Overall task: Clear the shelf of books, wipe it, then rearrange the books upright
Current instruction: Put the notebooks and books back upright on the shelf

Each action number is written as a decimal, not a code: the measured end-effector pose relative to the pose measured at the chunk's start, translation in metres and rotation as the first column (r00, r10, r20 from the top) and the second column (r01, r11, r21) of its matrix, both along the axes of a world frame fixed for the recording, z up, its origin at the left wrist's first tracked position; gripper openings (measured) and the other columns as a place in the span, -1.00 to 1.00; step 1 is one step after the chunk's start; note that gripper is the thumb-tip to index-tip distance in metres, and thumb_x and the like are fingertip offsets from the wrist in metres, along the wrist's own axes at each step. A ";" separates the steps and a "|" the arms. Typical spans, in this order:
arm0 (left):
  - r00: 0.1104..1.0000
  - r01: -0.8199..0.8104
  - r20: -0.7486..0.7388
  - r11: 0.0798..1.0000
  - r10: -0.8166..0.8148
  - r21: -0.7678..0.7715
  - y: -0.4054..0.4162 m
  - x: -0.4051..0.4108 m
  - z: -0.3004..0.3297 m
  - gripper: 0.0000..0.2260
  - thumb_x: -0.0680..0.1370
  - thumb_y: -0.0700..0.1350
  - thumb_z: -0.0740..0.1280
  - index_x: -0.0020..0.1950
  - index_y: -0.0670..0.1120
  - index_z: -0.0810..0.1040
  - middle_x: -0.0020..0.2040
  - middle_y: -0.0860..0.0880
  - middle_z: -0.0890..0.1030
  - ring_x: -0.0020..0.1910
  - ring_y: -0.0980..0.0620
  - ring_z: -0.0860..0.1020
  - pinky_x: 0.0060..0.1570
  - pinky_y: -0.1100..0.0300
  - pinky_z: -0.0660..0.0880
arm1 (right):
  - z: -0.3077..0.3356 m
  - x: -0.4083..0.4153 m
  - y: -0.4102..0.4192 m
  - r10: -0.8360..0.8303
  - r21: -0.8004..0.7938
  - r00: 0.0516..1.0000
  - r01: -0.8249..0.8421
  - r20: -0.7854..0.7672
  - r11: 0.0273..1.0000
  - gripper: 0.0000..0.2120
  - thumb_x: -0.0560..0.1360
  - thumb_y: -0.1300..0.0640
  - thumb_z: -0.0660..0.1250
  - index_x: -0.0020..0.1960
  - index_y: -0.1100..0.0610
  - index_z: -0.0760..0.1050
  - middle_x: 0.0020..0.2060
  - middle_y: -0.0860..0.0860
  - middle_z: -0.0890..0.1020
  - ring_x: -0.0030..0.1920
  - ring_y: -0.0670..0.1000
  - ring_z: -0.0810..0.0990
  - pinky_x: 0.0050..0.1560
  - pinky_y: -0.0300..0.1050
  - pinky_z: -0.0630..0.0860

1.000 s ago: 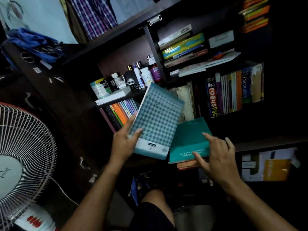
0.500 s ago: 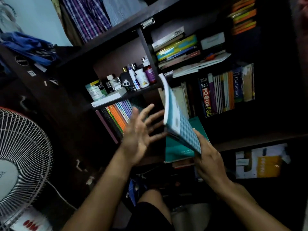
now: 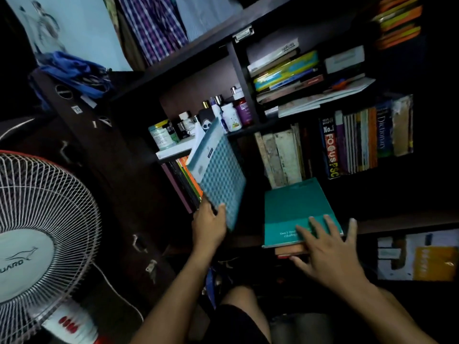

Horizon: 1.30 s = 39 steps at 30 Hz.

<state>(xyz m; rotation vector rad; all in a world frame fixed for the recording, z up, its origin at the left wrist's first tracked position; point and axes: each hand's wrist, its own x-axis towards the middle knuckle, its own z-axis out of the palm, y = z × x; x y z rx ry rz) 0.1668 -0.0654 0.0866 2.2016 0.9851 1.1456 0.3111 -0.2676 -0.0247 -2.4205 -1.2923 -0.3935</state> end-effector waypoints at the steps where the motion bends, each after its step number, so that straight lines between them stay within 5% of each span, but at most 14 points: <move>1: 0.995 -0.054 -0.079 0.998 0.057 0.034 0.017 -0.002 -0.004 -0.69 0.57 -0.07 0.37 0.30 -0.05 0.51 0.18 -0.20 0.64 0.16 -0.23 0.60 0.13 -0.07 0.55 | -0.002 0.002 0.000 -0.019 -0.032 0.999 0.017 -0.033 0.999 -0.25 0.32 -0.44 0.09 0.26 -0.01 0.63 0.27 0.15 0.62 0.32 0.30 0.53 0.26 0.57 0.26; 5: 0.956 -0.142 -0.264 0.989 0.125 -0.048 0.053 -0.003 -0.024 -0.44 0.57 -0.04 0.33 0.54 0.11 0.24 0.26 -0.18 0.60 0.18 -0.27 0.58 0.18 -0.07 0.53 | 0.000 0.005 0.000 -0.024 -0.059 0.997 0.020 -0.074 0.998 -0.24 0.35 -0.47 0.04 0.27 -0.03 0.62 0.26 0.11 0.63 0.30 0.28 0.55 0.11 0.37 0.54; 9: 0.940 -0.192 -0.299 0.979 0.165 -0.063 0.062 0.008 -0.037 -0.37 0.61 -0.01 0.30 0.60 0.20 0.08 0.28 -0.19 0.58 0.23 -0.29 0.55 0.20 -0.04 0.48 | 0.002 0.007 -0.003 -0.017 -0.032 0.997 0.014 -0.074 0.999 -0.23 0.37 -0.47 0.03 0.29 -0.02 0.62 0.26 0.12 0.63 0.30 0.28 0.55 0.12 0.27 0.58; 17: 0.910 -0.126 -0.387 0.989 0.148 0.081 0.074 0.041 -0.041 -0.40 0.63 0.02 0.28 0.62 0.15 0.10 0.22 -0.18 0.61 0.19 -0.26 0.56 0.13 -0.04 0.50 | 0.000 0.009 -0.003 -0.009 0.014 0.999 0.009 -0.033 1.000 -0.24 0.39 -0.46 0.04 0.29 0.00 0.62 0.25 0.14 0.63 0.28 0.28 0.56 0.11 0.27 0.58; 27: 0.997 -0.072 0.009 0.967 0.076 -0.243 0.108 0.106 -0.029 -0.53 0.58 -0.26 0.33 0.46 -0.02 0.32 0.25 -0.05 0.57 0.02 -0.11 0.60 -0.05 -0.14 0.65 | -0.025 0.028 0.000 0.108 0.184 0.993 -0.096 -0.052 0.978 -0.32 0.42 -0.38 0.24 0.34 0.06 0.55 0.34 0.10 0.53 0.43 0.15 0.44 0.35 0.17 0.49; 31: 0.991 -0.132 -0.031 0.976 0.128 -0.172 0.123 0.119 -0.035 -0.65 0.57 -0.22 0.37 0.34 -0.13 0.42 0.25 -0.15 0.61 0.15 -0.16 0.61 0.14 0.09 0.54 | -0.031 0.032 0.001 0.155 0.227 0.987 -0.145 -0.031 0.963 -0.38 0.43 -0.34 0.28 0.35 -0.01 0.53 0.36 0.04 0.53 0.44 0.07 0.42 0.35 0.14 0.49; 39: 0.952 -0.270 -0.184 0.956 0.246 -0.116 0.137 0.130 -0.039 -0.66 0.61 0.10 0.33 0.13 -0.18 0.56 0.12 -0.20 0.65 0.17 -0.19 0.58 -0.06 0.16 0.37 | -0.029 0.031 0.002 0.170 0.285 0.985 -0.165 0.010 0.944 -0.40 0.38 -0.31 0.36 0.31 0.00 0.55 0.31 0.03 0.55 0.40 0.04 0.43 0.38 0.03 0.37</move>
